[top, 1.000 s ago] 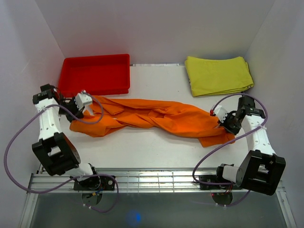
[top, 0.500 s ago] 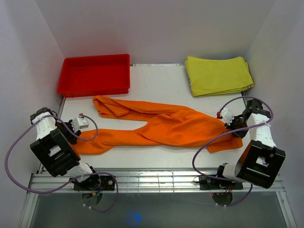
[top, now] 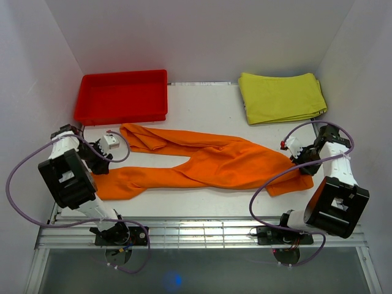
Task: Fold and stack the trousers
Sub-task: Flatten the trousers out
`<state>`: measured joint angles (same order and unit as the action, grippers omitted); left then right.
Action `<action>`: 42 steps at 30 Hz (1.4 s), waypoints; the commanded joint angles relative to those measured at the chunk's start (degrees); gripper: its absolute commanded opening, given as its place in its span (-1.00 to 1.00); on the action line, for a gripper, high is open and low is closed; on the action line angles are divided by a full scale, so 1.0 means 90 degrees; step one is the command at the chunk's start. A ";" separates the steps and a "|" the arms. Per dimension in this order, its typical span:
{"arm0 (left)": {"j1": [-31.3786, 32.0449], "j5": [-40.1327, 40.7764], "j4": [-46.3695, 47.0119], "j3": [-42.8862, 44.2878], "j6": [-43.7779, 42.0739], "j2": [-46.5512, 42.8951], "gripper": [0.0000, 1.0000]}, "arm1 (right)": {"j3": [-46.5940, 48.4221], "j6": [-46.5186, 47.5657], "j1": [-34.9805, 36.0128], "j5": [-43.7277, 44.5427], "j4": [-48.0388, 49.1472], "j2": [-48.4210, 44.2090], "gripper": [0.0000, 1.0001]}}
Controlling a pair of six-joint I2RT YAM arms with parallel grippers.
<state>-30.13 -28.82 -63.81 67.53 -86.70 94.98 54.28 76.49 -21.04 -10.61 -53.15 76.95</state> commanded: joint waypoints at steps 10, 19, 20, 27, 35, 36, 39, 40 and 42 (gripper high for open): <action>0.0535 0.0751 0.1112 -0.0755 0.0326 0.0238 0.00 | 0.0151 -0.0100 -0.0055 -0.0071 -0.0111 -0.0093 -0.84; 0.0731 0.0058 0.1075 0.1925 0.2122 0.1262 -1.00 | 0.0384 -0.0334 -0.0055 0.0007 0.0114 0.0327 -0.85; 0.0692 -0.0165 0.1171 0.2375 0.2326 0.1311 -1.00 | 0.0443 -0.0373 -0.0055 -0.0002 0.0124 0.0376 -0.84; 0.0049 -0.1756 0.2177 0.1944 0.2847 0.0006 -1.00 | 0.0551 -0.0306 -0.0143 -0.0003 0.0124 0.0259 -0.85; -0.1104 -0.1477 0.1047 -0.1719 -0.1319 -0.2027 -1.00 | -0.0298 0.0231 -0.0192 0.0153 0.0133 -0.0200 -0.85; -0.1134 -0.1389 0.0891 -0.2060 -0.1440 -0.2076 -1.00 | -0.0396 0.0396 -0.0192 0.0260 0.0153 -0.0258 -0.85; -0.1203 -0.1096 0.0597 -0.2395 -0.1587 -0.2281 -0.69 | -0.0757 0.0738 -0.0192 0.0466 0.0241 -0.0463 -0.85; -0.1222 -0.1037 0.0557 -0.2502 -0.1607 -0.2320 -0.64 | -0.0835 0.0788 -0.0201 0.0495 0.0270 -0.0570 -0.84; -0.1252 -0.1026 0.0538 -0.2435 -0.1355 -0.2331 -0.38 | -0.0914 0.0837 -0.0192 0.0466 0.0290 -0.0610 -0.85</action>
<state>-40.77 -37.93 -55.99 44.91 -95.07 76.47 47.31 80.40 -22.41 -8.45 -50.96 73.32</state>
